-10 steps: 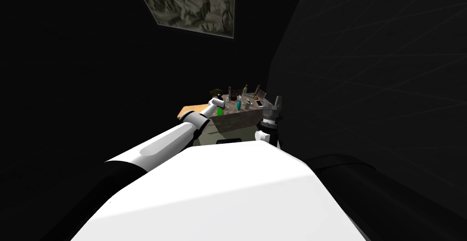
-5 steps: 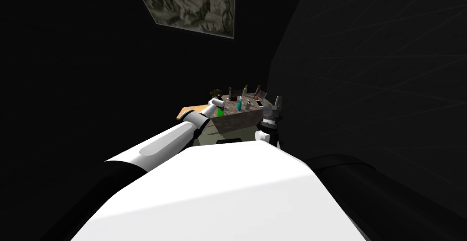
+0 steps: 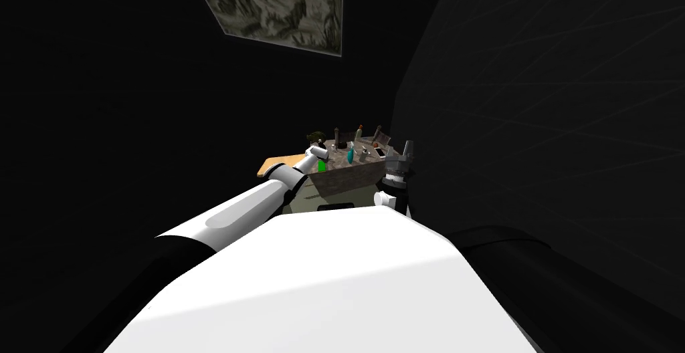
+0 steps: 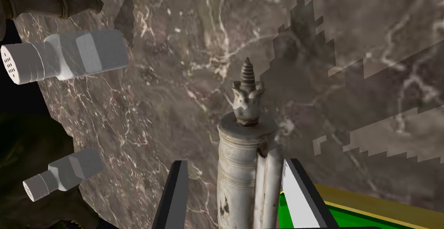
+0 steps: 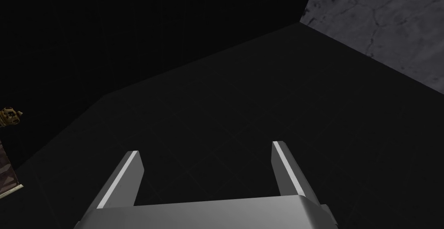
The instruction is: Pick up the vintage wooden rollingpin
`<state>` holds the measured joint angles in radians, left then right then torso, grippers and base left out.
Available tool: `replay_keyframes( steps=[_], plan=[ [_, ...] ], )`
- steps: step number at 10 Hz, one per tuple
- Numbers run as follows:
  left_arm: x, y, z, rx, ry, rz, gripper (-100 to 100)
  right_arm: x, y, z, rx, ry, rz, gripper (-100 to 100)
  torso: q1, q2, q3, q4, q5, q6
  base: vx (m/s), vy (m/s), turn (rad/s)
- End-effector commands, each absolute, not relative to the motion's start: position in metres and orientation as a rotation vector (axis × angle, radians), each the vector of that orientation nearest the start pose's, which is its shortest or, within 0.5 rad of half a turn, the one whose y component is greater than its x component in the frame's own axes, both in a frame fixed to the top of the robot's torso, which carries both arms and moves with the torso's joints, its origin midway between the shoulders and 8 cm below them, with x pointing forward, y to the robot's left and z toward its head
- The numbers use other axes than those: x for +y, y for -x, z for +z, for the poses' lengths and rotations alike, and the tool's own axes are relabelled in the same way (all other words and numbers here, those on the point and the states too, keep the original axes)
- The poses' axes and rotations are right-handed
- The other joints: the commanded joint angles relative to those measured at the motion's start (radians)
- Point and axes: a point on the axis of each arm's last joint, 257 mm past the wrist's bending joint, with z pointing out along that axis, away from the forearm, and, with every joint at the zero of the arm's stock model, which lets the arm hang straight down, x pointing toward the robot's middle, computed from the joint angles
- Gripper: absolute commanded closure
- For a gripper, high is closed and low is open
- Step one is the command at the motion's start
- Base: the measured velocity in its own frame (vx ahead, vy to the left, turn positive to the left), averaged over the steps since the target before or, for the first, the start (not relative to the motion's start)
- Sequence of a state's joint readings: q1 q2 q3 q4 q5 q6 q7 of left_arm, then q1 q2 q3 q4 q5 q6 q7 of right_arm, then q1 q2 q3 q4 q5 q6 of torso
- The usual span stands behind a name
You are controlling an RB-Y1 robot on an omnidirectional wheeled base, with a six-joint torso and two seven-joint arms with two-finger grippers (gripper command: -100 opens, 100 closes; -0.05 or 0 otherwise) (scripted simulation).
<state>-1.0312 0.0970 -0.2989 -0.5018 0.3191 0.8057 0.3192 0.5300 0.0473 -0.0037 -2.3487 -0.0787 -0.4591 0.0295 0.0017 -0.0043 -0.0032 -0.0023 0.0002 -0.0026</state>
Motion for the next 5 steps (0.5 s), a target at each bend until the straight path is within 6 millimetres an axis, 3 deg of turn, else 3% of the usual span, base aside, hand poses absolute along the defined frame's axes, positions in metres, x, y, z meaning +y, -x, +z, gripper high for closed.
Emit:
replay_keyframes(
  steps=[1,4,5],
  plan=[
    [0.0908,-0.6325,-0.3223,1.963,1.809,-0.689,100,-0.2965,-0.3318,0.0377,0.529,-0.725,1.309,0,0.0,0.0,0.0,0.0,0.0,0.0,0.0,0.0,0.0],
    [0.0906,-0.6333,-0.3212,1.962,1.806,-0.692,100,-0.2965,-0.3318,0.0377,0.529,-0.725,1.309,0,0.0,0.0,0.0,-0.001,0.0,0.0,0.0,0.0,0.0],
    [0.0906,-0.6334,-0.3212,1.962,1.806,-0.692,0,-0.2965,-0.3318,0.0377,0.529,-0.725,1.309,0,0.0,0.001,0.0,-0.001,0.0,0.0,0.0,0.0,0.0]
  ],
)
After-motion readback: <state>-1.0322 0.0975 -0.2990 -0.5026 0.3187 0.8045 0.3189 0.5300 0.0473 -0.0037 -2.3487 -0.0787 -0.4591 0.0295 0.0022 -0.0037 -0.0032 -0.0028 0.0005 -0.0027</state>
